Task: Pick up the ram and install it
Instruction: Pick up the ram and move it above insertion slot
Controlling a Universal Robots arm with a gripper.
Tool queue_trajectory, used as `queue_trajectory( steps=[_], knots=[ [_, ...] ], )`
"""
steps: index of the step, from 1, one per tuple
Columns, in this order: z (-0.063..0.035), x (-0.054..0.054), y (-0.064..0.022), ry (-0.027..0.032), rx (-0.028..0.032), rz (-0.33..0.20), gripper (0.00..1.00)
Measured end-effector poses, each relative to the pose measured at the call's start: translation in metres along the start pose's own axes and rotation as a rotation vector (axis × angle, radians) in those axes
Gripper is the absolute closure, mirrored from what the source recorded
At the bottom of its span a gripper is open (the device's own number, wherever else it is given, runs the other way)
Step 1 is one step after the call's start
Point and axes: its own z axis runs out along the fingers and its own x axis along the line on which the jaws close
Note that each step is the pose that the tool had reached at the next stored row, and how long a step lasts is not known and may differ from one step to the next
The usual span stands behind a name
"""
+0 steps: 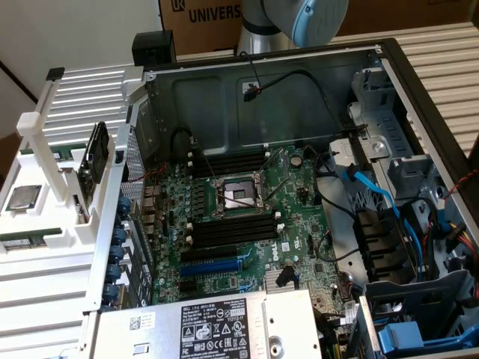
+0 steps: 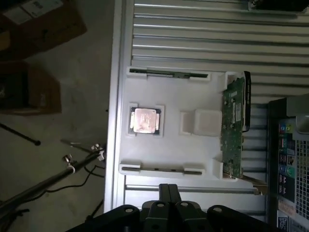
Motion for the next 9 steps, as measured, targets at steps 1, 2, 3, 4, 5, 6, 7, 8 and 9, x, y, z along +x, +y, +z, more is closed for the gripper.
queue_trajectory(
  steps=[1,2,3,4,5,6,7,8,9],
  knots=[
    [0.0000,0.0000,0.0000,0.0009,-0.0005,-0.019,0.89],
    [0.0000,0.0000,0.0000,0.0018,-0.0008,-0.036,0.89],
    [0.0000,0.0000,0.0000,0.0028,-0.0013,-0.054,0.89],
    [0.0000,0.0000,0.0000,0.0035,-0.0017,-0.072,0.89],
    [0.0000,0.0000,0.0000,0.0045,-0.0022,-0.091,0.89],
    [0.0000,0.0000,0.0000,0.0054,-0.0026,-0.109,0.89],
    [0.0000,0.0000,0.0000,0.0063,-0.0030,-0.127,0.89],
    [0.0000,0.0000,0.0000,0.0079,-0.0039,-0.163,0.89],
    [0.0000,0.0000,0.0000,0.0089,-0.0044,-0.182,0.89]
  ],
)
